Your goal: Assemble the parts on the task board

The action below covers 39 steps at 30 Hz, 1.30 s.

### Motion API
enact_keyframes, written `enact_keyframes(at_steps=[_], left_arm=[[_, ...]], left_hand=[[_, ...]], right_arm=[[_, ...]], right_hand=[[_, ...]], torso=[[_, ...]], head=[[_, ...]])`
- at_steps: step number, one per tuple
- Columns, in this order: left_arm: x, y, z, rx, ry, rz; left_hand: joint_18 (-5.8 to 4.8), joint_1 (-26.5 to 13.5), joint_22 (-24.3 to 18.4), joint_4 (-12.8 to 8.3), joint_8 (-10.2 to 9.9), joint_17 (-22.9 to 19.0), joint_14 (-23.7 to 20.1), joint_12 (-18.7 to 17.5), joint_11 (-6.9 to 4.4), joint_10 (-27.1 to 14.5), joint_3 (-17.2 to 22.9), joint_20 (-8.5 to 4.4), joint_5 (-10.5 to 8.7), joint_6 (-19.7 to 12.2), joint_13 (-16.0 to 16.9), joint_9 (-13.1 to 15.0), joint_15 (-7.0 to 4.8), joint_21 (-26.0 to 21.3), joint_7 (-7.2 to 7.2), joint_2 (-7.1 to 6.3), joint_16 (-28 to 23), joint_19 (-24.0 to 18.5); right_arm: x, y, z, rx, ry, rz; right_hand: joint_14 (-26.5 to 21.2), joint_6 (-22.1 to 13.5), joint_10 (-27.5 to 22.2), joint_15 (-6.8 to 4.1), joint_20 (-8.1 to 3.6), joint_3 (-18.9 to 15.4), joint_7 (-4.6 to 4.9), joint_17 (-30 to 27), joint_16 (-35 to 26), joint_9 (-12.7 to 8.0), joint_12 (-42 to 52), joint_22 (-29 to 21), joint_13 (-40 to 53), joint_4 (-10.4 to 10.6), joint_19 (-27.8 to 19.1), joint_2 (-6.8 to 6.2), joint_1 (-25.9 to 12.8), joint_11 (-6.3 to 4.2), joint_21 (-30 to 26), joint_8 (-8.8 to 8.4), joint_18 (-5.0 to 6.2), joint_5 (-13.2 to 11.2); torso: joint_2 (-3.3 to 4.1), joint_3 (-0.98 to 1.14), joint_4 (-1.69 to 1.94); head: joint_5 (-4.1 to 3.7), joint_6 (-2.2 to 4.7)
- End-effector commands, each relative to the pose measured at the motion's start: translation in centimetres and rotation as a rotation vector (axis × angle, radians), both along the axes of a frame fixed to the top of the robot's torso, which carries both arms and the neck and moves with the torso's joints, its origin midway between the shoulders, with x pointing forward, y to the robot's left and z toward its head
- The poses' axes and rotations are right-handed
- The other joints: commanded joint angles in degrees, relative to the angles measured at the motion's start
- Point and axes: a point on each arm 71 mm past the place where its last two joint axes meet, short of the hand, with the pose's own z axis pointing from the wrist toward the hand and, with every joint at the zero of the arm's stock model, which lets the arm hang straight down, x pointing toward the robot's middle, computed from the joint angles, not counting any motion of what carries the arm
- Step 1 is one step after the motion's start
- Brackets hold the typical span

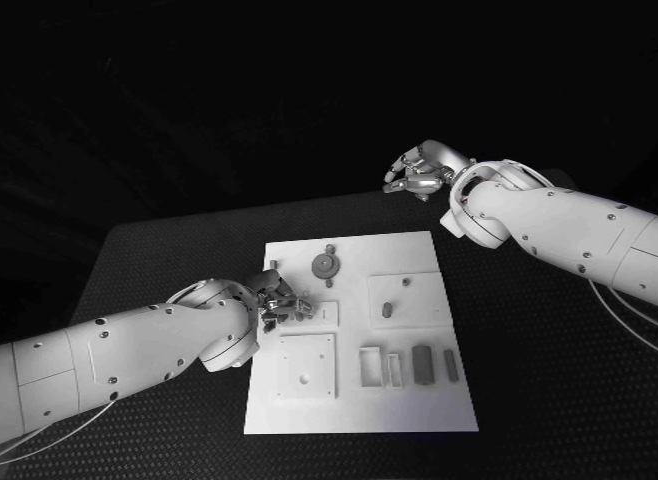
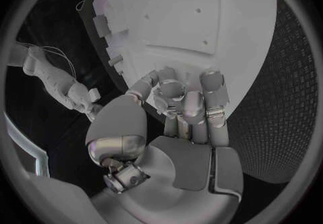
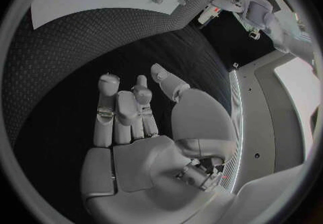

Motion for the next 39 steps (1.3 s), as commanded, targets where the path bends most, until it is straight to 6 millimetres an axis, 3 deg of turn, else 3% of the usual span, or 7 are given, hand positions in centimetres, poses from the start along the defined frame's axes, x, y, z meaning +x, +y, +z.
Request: enact_keyframes(at_steps=[1, 8, 15, 39], left_arm=[[0.1, -0.2, 0.1, 0.011, 0.008, -0.016], [0.3, -0.2, 0.5, 0.009, 0.004, -0.017], [0.6, -0.1, 0.7, 0.029, 0.054, -0.045], [2.0, -0.3, 1.4, 0.049, 0.207, -0.097]], left_hand=[[0.96, 4.24, 1.08, -2.88, 0.07, -0.11, -0.33, 0.13, 0.20, -0.40, 2.77, 0.20, 0.16, -0.15, -0.10, 0.56, -0.54, 0.24, 0.22, 3.75, 0.24, -0.22], [1.04, 3.94, 1.08, -2.44, 0.70, -0.57, -0.62, 0.38, 0.19, -0.70, 2.51, 0.22, 0.39, -1.26, -0.31, 4.50, -0.56, 0.24, 0.22, 4.87, 0.54, -0.42], [1.08, 4.14, 1.14, -2.76, 0.84, -0.86, -0.79, 0.64, 0.11, -0.87, 2.61, 0.24, 1.29, -1.68, -0.43, 7.30, -0.64, 0.40, 0.10, 5.10, 0.87, -0.53], [1.04, 4.45, 1.22, -2.99, 0.31, -1.07, -1.39, 0.79, 0.20, -1.50, 2.63, 0.35, 1.43, -2.11, -0.50, 9.44, -0.53, 0.53, 0.19, 5.52, 1.17, -1.15]], right_arm=[[0.0, 0.2, 0.0, 0.000, 0.004, 0.013], [0.0, 0.2, 0.0, 0.000, 0.005, 0.012], [0.0, 0.3, 0.0, 0.000, 0.006, 0.014], [0.2, 0.7, -0.2, 0.000, 0.010, 0.021]], right_hand=[[-0.16, 0.28, -0.12, -0.11, -0.25, -0.21, 0.72, 0.08, -0.33, 0.07, -0.13, 0.98, -0.02, 0.12, -0.02, -0.04, -0.67, -0.05, -0.33, -0.06, 1.54, -0.18], [-0.16, 0.28, -0.11, -0.11, -0.25, -0.20, 0.71, 0.08, -0.33, 0.08, -0.12, 0.98, -0.02, 0.15, -0.01, -0.01, -0.69, -0.05, -0.33, -0.06, 1.54, -0.18], [-0.15, 0.29, -0.10, -0.12, -0.26, -0.20, 0.71, 0.09, -0.33, 0.10, -0.11, 0.98, -0.02, 0.21, 0.02, 0.05, -0.75, -0.06, -0.34, -0.06, 1.54, -0.18], [-0.14, 0.28, -0.10, -0.14, -0.29, -0.17, 0.69, 0.11, -0.33, 0.14, -0.11, 0.99, -0.03, 0.21, 0.04, 0.08, -0.74, -0.07, -0.35, -0.08, 1.54, -0.18]], torso=[[-0.03, 0.01, 1.21], [0.05, -0.02, 1.18], [0.00, -0.02, 1.22], [0.02, 0.00, 1.18]], head=[[0.01, -0.01], [0.00, -0.04], [0.00, -0.13], [-0.11, -0.33]])
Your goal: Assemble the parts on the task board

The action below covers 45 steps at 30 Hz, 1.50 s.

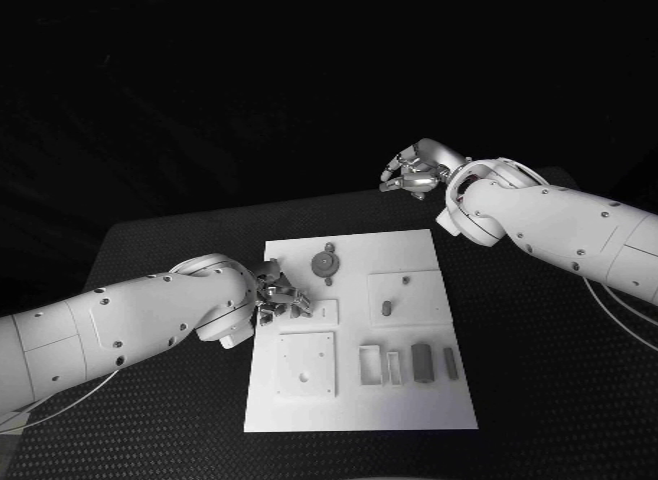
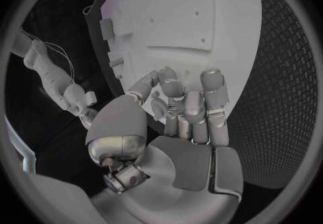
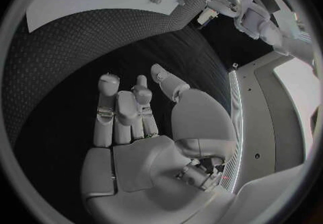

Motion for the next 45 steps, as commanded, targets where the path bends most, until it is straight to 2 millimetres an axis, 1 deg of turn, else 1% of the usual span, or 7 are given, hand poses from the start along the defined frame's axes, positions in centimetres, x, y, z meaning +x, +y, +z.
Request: enact_keyframes(at_steps=[1, 9, 17, 27, 38, 45], left_arm=[[-0.2, -0.4, -0.1, -0.003, 0.056, -0.031], [-0.1, -0.9, 0.2, 0.019, 0.018, -0.054], [0.0, -1.5, 0.5, 0.059, -0.051, -0.096], [0.1, -1.7, 0.8, 0.109, -0.118, -0.136], [0.3, -1.5, 0.7, 0.124, -0.110, -0.138], [0.4, -1.6, 0.6, 0.123, -0.112, -0.138]], left_hand=[[1.05, 4.82, 1.25, -2.92, -0.39, -0.08, -0.51, 0.37, 0.06, -0.45, 2.69, -0.04, 0.22, -0.37, -0.09, 0.08, -1.04, 0.30, 0.10, 5.14, 0.29, -0.32], [1.05, 4.81, 1.25, -2.91, -0.50, -0.11, -0.59, 0.41, 0.08, -0.52, 2.66, -0.03, 0.19, -0.42, -0.10, 0.36, -1.02, 0.33, 0.11, 5.17, 0.35, -0.39], [1.06, 4.83, 1.25, -2.90, -0.58, -0.14, -0.63, 0.43, 0.08, -0.56, 2.66, -0.04, 0.11, -0.45, -0.11, 0.55, -1.02, 0.36, 0.12, 5.16, 0.37, -0.42], [1.09, 4.96, 1.25, -2.92, -0.67, -0.19, -0.64, 0.47, 0.06, -0.56, 2.69, -0.06, 0.06, -0.42, -0.13, 0.82, -1.03, 0.43, 0.10, 5.05, 0.43, -0.41], [1.09, 5.05, 1.24, -2.89, -0.77, -0.24, -0.64, 0.51, 0.05, -0.56, 2.72, -0.05, 0.06, -0.40, -0.15, 1.05, -1.05, 0.49, 0.09, 5.01, 0.47, -0.40], [1.07, 5.02, 1.23, -2.79, -0.89, -0.30, -0.66, 0.53, 0.05, -0.58, 2.72, -0.03, -0.05, -0.42, -0.18, 1.27, -1.05, 0.51, 0.10, 5.09, 0.50, -0.42]], right_arm=[[0.0, 0.2, -0.1, -0.001, 0.006, 0.013], [0.0, 0.2, -0.1, 0.000, 0.006, 0.014], [0.0, 0.3, -0.1, 0.000, 0.007, 0.017], [0.0, 0.3, -0.1, -0.001, 0.008, 0.018], [0.0, 0.4, -0.2, 0.000, 0.009, 0.019], [0.0, 0.4, -0.2, 0.000, 0.009, 0.020]], right_hand=[[-0.24, 0.19, -0.10, -0.24, -0.49, -0.17, 0.78, 0.06, -0.33, 0.10, -0.11, 0.99, -0.03, 0.21, 0.03, -0.14, -0.52, -0.07, -0.35, -0.08, 1.54, -0.18], [-0.24, 0.18, -0.10, -0.24, -0.50, -0.16, 0.78, 0.07, -0.33, 0.11, -0.10, 1.00, -0.03, 0.21, 0.03, -0.12, -0.52, -0.07, -0.36, -0.09, 1.54, -0.18], [-0.24, 0.18, -0.10, -0.24, -0.51, -0.16, 0.78, 0.07, -0.33, 0.12, -0.10, 1.00, -0.03, 0.20, 0.04, -0.13, -0.53, -0.08, -0.36, -0.10, 1.54, -0.19], [-0.23, 0.18, -0.10, -0.24, -0.51, -0.17, 0.78, 0.07, -0.33, 0.14, -0.10, 1.00, -0.03, 0.22, 0.04, -0.13, -0.57, -0.08, -0.37, -0.11, 1.54, -0.19], [-0.23, 0.18, -0.10, -0.25, -0.51, -0.17, 0.77, 0.08, -0.34, 0.15, -0.10, 1.01, -0.03, 0.23, 0.05, -0.11, -0.59, -0.08, -0.38, -0.11, 1.54, -0.19], [-0.23, 0.18, -0.10, -0.25, -0.52, -0.17, 0.77, 0.08, -0.34, 0.16, -0.10, 1.01, -0.03, 0.23, 0.05, -0.11, -0.59, -0.08, -0.38, -0.12, 1.54, -0.19]], torso=[[-0.03, 0.01, 1.19], [-0.01, 0.02, 1.24], [-0.03, -0.02, 1.23], [-0.02, -0.01, 1.22], [-0.02, -0.01, 1.26], [-0.03, -0.01, 1.23]], head=[[-0.04, -0.06], [-0.10, -0.15], [-0.11, -0.22], [-0.10, -0.20], [-0.16, -0.35], [-0.14, -0.42]])
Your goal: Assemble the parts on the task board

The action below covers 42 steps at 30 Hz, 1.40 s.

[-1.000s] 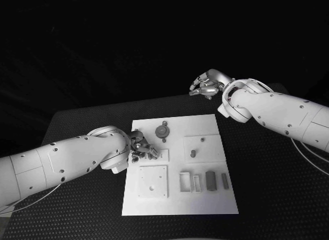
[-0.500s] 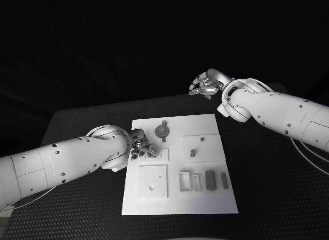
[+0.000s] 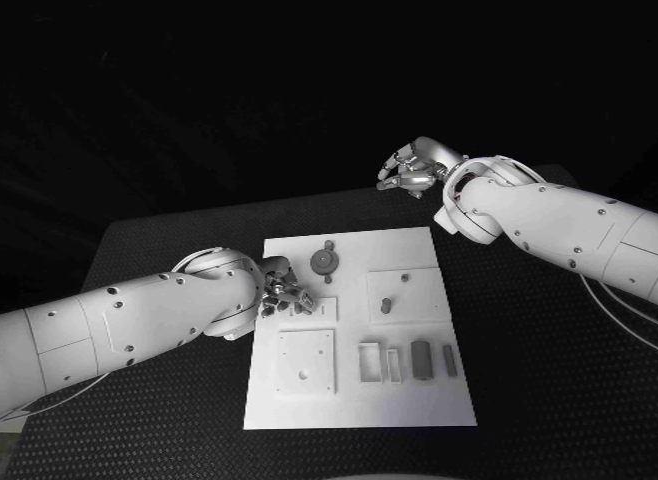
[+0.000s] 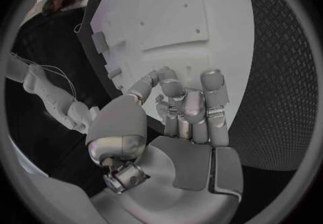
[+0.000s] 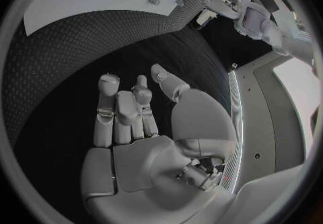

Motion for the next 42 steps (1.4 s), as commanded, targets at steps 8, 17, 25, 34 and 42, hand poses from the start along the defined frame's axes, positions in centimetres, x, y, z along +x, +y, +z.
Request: enact_keyframes(at_steps=[8, 17, 25, 34, 42], left_arm=[[0.1, -0.2, 0.1, 0.011, -0.005, -0.019], [0.1, -0.5, 0.0, 0.022, 0.004, -0.031], [0.0, -1.0, 0.1, 0.051, -0.030, -0.055], [-0.2, -1.4, 0.1, 0.051, -0.028, -0.064], [-0.1, -1.2, 0.2, 0.028, -0.032, -0.041]], left_hand=[[1.07, 4.94, 1.19, -2.76, -0.27, -0.09, -0.62, 0.30, -0.01, -0.26, 2.72, -0.03, 0.03, -0.21, -0.10, 0.19, -1.08, 0.30, 0.31, 5.05, 0.28, -0.44], [1.08, 4.96, 1.19, -2.77, -0.35, -0.13, -0.63, 0.31, -0.01, -0.27, 2.72, -0.03, -0.05, -0.21, -0.12, 0.33, -1.08, 0.32, 0.31, 5.07, 0.30, -0.45], [1.09, 5.07, 1.19, -2.84, -0.43, -0.16, -0.61, 0.35, -0.03, -0.26, 2.76, -0.04, -0.03, -0.18, -0.13, 0.48, -1.09, 0.35, 0.29, 5.04, 0.34, -0.44], [1.08, 5.08, 1.18, -2.81, -0.50, -0.20, -0.58, 0.38, -0.04, -0.24, 2.77, -0.02, 0.04, -0.14, -0.14, 0.62, -1.11, 0.39, 0.28, 5.04, 0.37, -0.41], [1.25, 2.65, 0.97, -0.50, -2.59, -0.78, -0.61, 0.55, 0.22, -0.43, 1.79, -0.09, -6.91, -0.24, -0.34, 1.21, -0.95, 0.24, 0.52, 2.31, 0.40, -0.44]], right_arm=[[0.0, 0.1, 0.0, 0.000, 0.004, 0.013], [-0.1, 0.2, 0.0, 0.001, 0.003, 0.015], [-0.1, 0.2, 0.0, 0.001, 0.003, 0.016], [-0.1, 0.3, 0.0, 0.001, 0.003, 0.018], [-0.1, 0.2, 0.0, 0.001, 0.003, 0.016]], right_hand=[[-0.13, 0.29, -0.11, -0.15, -0.28, -0.16, 0.65, 0.10, -0.34, 0.09, -0.09, 1.01, -0.03, 0.23, 0.04, -0.09, -0.60, -0.08, -0.39, -0.12, 1.54, -0.18], [-0.13, 0.29, -0.11, -0.15, -0.29, -0.16, 0.65, 0.10, -0.34, 0.10, -0.09, 1.01, -0.03, 0.22, 0.05, -0.09, -0.61, -0.09, -0.39, -0.13, 1.54, -0.18], [-0.13, 0.29, -0.11, -0.15, -0.29, -0.16, 0.65, 0.11, -0.34, 0.11, -0.09, 1.01, -0.03, 0.23, 0.06, -0.08, -0.62, -0.09, -0.40, -0.14, 1.54, -0.19], [-0.12, 0.30, -0.11, -0.16, -0.30, -0.16, 0.64, 0.11, -0.34, 0.13, -0.09, 1.01, -0.03, 0.22, 0.06, -0.08, -0.62, -0.09, -0.41, -0.14, 1.54, -0.19], [-0.12, 0.30, -0.11, -0.16, -0.30, -0.17, 0.64, 0.11, -0.35, 0.14, -0.09, 1.02, -0.03, 0.22, 0.07, -0.11, -0.64, -0.09, -0.41, -0.14, 1.54, -0.19]], torso=[[-0.05, 0.01, 1.23], [-0.02, 0.05, 1.20], [0.01, 0.05, 1.19], [-0.04, 0.02, 1.25], [-0.04, -0.04, 1.24]], head=[[-0.01, -0.07], [0.01, -0.11], [-0.03, -0.23], [-0.12, -0.30], [-0.20, -0.20]])
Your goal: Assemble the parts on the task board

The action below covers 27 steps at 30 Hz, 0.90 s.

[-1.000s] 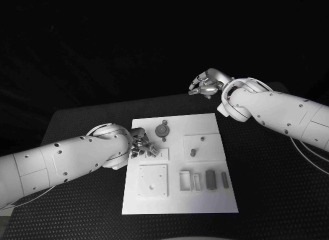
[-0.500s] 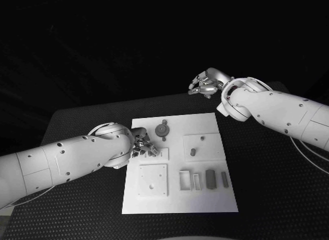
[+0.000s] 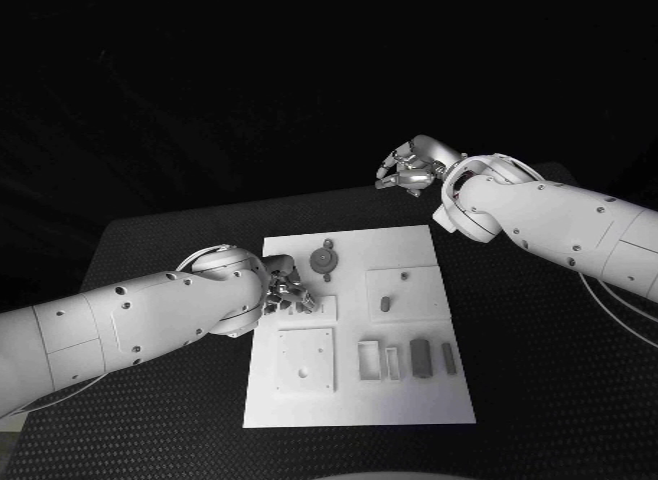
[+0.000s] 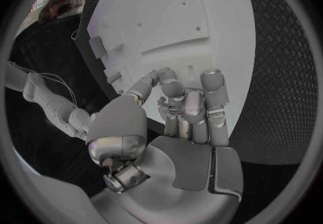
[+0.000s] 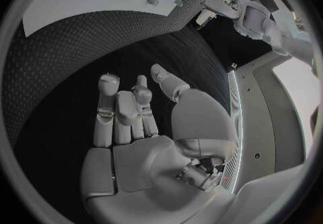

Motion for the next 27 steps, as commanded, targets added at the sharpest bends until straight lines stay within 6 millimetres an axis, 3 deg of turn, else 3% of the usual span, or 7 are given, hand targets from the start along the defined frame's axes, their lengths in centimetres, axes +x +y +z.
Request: enact_keyframes(at_steps=[1, 2, 5, 6, 12, 16, 27], left_arm=[[0.0, -0.2, 0.2, -0.017, -0.005, 0.000], [0.0, -0.1, 0.2, -0.019, -0.007, 0.002], [0.1, 0.2, 0.2, -0.029, -0.007, 0.016], [0.1, 0.2, 0.2, -0.031, -0.006, 0.019], [0.2, 0.4, 0.2, -0.047, -0.006, 0.036], [0.2, 0.6, 0.2, -0.053, -0.009, 0.048], [0.7, 1.3, 0.9, -0.101, -0.012, 0.092]], left_hand=[[1.16, 1.77, 0.98, -0.44, -0.64, -0.15, -0.65, 0.32, 0.02, -0.46, 1.21, -0.10, -1.52, 0.21, -0.07, 0.17, -0.94, -0.04, 0.37, 1.41, 0.16, -0.48], [1.28, 1.03, 0.91, 0.36, -1.00, -0.24, -0.74, 0.29, 0.15, -0.61, 0.97, -0.20, -3.81, 0.19, -0.06, 0.25, -0.94, -0.19, 0.23, 0.58, 0.12, -0.54], [1.30, 0.59, 0.88, 0.83, -1.15, -0.29, -0.78, 0.29, 0.06, -0.67, 0.84, -0.21, -4.92, 0.21, -0.05, 0.31, -0.95, -0.26, 0.36, -0.03, 0.10, -0.57], [1.37, -2.61, 0.75, 3.16, -1.45, -0.37, -0.96, 0.20, 0.22, -0.92, -0.16, -0.25, -8.98, 0.11, -0.06, 0.38, -0.81, -0.52, 0.22, -2.28, 0.02, -0.74], [1.99, -6.99, 0.64, 11.60, -2.19, -0.44, -1.40, 0.37, -0.20, -1.28, 2.89, -0.85, -9.27, 0.08, 0.31, 1.42, -1.19, -1.09, 0.22, -8.73, 0.16, -0.64], [1.88, -8.71, 1.04, 10.65, -2.40, -0.28, -1.80, 0.50, -0.11, -1.74, -1.62, -0.78, -9.14, -0.29, 0.70, 2.26, -1.13, -1.07, 0.30, -7.78, 0.42, -1.31], [2.06, -9.26, 0.97, 10.80, -2.62, -0.30, -1.93, 0.51, -0.22, -1.88, -2.87, -0.97, -9.12, -0.37, 0.87, 2.68, -1.27, -1.22, 0.21, -8.67, 0.42, -1.43]], right_arm=[[0.0, 0.0, 0.0, 0.000, 0.002, 0.011], [0.0, 0.0, 0.0, 0.000, 0.002, 0.011], [0.0, 0.0, 0.0, 0.000, 0.002, 0.010], [0.0, 0.0, 0.0, 0.000, 0.002, 0.010], [0.0, 0.0, 0.0, 0.000, 0.000, 0.009], [0.0, -0.1, 0.0, 0.000, 0.001, 0.008], [0.0, -0.1, -0.1, 0.001, 0.002, 0.005]], right_hand=[[-0.23, 0.25, -0.11, -0.26, -0.45, -0.17, 0.68, 0.07, -0.35, 0.10, -0.09, 1.02, -0.03, 0.22, 0.00, -0.12, -0.64, -0.09, -0.19, -0.14, 1.54, -0.19], [-0.23, 0.25, -0.11, -0.26, -0.45, -0.18, 0.69, 0.07, -0.35, 0.10, -0.09, 1.02, -0.03, 0.22, 0.00, -0.13, -0.65, -0.09, -0.19, -0.15, 1.54, -0.19], [-0.23, 0.24, -0.11, -0.26, -0.44, -0.19, 0.69, 0.07, -0.35, 0.10, -0.09, 1.02, -0.04, 0.22, 0.00, -0.15, -0.66, -0.09, -0.19, -0.15, 1.54, -0.19], [-0.23, 0.23, -0.12, -0.26, -0.44, -0.20, 0.69, 0.07, -0.35, 0.10, -0.09, 1.02, -0.04, 0.22, -0.01, -0.18, -0.68, -0.09, -0.20, -0.16, 1.54, -0.19], [-0.23, 0.20, -0.12, -0.26, -0.44, -0.21, 0.69, 0.07, -0.36, 0.10, -0.10, 1.02, -0.04, 0.22, -0.01, -0.22, -0.70, -0.08, -0.20, -0.18, 1.54, -0.19], [-0.24, 0.18, -0.12, -0.26, -0.44, -0.21, 0.70, 0.08, -0.36, 0.10, -0.10, 1.02, -0.04, 0.22, 0.00, -0.24, -0.70, -0.08, -0.21, -0.19, 1.54, -0.19], [-0.24, 0.13, -0.13, -0.25, -0.45, -0.22, 0.71, 0.08, -0.37, 0.11, -0.10, 1.02, -0.04, 0.24, 0.00, -0.26, -0.74, -0.07, -0.22, -0.23, 1.54, -0.19]], torso=[[-0.01, -0.05, 1.26], [-0.01, -0.06, 1.28], [0.00, -0.09, 1.30], [0.00, -0.09, 1.30], [0.02, -0.08, 1.26], [0.02, -0.08, 1.20], [-0.02, -0.09, 1.25]], head=[[-0.02, 0.08], [-0.02, 0.09], [-0.09, 0.11], [-0.09, 0.11], [-0.07, 0.13], [-0.07, 0.18], [0.00, 0.34]])
